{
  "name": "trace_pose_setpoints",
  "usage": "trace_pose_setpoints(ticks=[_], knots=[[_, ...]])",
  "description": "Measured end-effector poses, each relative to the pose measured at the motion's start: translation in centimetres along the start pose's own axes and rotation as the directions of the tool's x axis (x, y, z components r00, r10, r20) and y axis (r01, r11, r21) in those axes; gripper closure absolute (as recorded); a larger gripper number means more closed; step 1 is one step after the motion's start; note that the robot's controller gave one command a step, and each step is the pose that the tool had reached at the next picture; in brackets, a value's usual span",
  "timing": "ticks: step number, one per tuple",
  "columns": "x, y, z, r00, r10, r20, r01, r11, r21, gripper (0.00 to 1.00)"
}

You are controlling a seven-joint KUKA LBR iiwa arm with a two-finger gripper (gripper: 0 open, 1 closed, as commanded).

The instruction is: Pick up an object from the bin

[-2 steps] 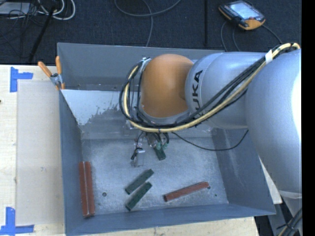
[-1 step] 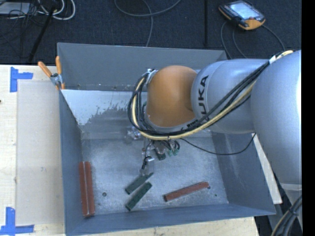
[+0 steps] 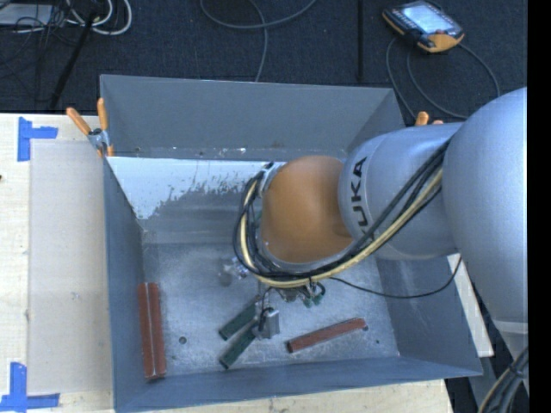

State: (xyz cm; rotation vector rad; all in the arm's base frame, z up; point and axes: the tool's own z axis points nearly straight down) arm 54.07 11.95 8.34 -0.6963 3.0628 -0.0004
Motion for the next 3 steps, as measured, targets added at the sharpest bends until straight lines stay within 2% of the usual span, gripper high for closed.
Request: trace_pose_setpoints(ticks=[1, 2, 3], knots=[[-0.7, 2.6, 1.3, 0.890, -0.456, 0.001, 0.456, 0.890, -0.002, 1.00], [-0.7, 2.6, 1.3, 0.891, -0.455, 0.001, 0.455, 0.891, -0.002, 1.00], [-1.9, -0.2, -12.4, 0.877, -0.480, 0.002, 0.480, 0.877, -0.001, 1.00]])
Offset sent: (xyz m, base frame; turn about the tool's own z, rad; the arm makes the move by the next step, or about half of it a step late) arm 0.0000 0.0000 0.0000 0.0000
